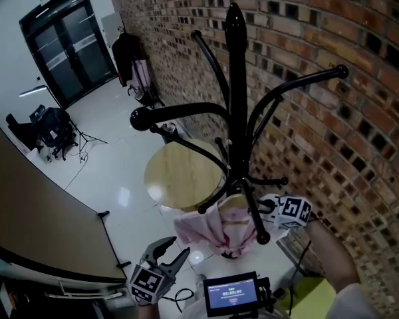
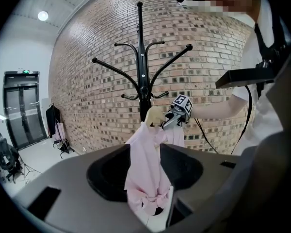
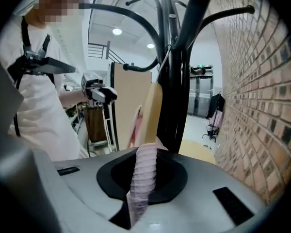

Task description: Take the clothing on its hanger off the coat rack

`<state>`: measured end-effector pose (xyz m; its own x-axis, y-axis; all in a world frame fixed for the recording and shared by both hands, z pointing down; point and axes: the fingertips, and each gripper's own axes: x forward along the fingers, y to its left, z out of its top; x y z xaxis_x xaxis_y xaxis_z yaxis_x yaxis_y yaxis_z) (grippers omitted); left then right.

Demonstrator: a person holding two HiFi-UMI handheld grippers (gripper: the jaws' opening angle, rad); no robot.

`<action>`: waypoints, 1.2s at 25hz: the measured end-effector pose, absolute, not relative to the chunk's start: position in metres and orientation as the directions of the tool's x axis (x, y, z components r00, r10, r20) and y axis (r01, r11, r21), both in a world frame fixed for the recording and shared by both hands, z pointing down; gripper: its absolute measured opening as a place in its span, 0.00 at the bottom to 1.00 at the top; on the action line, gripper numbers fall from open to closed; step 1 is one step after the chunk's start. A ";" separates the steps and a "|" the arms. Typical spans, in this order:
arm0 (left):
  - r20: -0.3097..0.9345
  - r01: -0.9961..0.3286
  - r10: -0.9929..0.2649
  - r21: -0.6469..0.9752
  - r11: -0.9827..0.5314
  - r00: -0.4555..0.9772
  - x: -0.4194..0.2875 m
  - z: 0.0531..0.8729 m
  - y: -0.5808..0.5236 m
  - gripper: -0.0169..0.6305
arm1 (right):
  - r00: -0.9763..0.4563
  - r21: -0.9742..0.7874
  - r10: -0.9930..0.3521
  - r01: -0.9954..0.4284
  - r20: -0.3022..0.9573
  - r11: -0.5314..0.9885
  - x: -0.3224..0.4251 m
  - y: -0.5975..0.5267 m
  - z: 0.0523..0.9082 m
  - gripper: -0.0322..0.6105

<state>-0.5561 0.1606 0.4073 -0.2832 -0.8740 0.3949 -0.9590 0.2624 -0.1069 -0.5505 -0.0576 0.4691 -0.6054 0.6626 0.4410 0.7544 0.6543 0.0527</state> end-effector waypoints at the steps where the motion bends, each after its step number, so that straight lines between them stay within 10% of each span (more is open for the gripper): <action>1: 0.395 -0.958 -0.873 -0.111 0.264 -0.286 -0.553 0.407 0.160 0.32 | -0.598 0.038 0.680 0.762 0.425 0.646 -0.551 -0.059 0.463 0.05; 30: 0.381 -0.977 -0.900 -0.104 0.185 -0.211 -0.463 0.422 0.111 0.31 | -0.738 0.101 0.542 0.624 0.401 0.775 -0.403 -0.067 0.404 0.05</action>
<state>-0.4626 0.1106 0.4217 -0.2112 -0.9002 0.3808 -0.9772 0.1852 -0.1041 -0.4032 -0.0674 0.4037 -0.7381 0.5422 0.4015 0.6242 0.7747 0.1013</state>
